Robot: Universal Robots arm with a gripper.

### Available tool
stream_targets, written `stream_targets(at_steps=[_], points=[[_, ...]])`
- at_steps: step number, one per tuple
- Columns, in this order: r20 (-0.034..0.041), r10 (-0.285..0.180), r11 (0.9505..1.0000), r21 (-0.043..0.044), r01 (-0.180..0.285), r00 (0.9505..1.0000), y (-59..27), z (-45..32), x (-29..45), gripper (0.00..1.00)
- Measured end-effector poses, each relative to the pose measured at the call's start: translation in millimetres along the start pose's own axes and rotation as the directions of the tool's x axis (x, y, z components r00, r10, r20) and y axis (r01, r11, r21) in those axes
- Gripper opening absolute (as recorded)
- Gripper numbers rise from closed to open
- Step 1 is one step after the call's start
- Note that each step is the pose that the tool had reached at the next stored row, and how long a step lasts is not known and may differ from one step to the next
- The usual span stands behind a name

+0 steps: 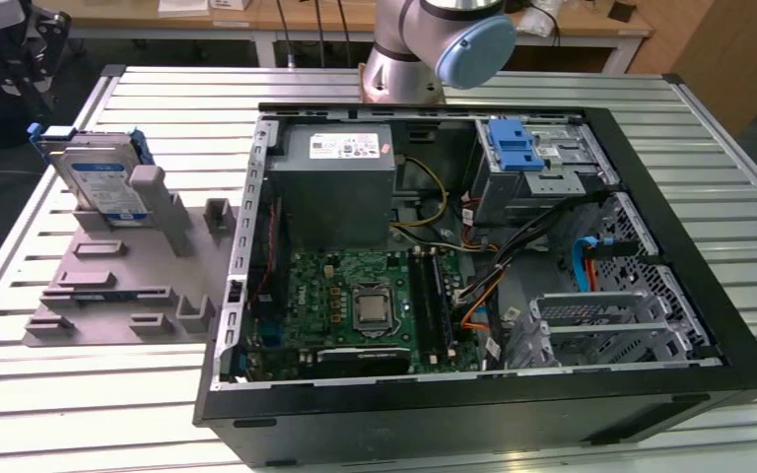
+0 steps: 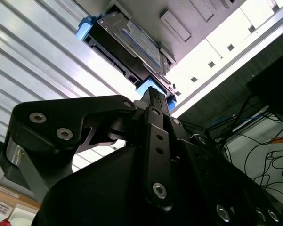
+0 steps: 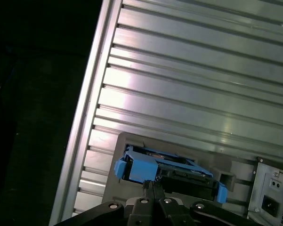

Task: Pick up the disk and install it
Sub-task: 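Pick up the disk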

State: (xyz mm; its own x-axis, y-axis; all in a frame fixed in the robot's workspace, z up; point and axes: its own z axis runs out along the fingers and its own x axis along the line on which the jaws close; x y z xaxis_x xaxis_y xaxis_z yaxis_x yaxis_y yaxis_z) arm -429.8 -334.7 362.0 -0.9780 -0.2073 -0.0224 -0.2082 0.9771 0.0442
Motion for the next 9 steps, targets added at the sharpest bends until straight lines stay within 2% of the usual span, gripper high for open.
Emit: stream_targets(at_steps=[9], points=[[-0.0014,-0.031,0.9995,-0.0007,0.031,0.9995,0.0,0.0,0.0,0.11]])
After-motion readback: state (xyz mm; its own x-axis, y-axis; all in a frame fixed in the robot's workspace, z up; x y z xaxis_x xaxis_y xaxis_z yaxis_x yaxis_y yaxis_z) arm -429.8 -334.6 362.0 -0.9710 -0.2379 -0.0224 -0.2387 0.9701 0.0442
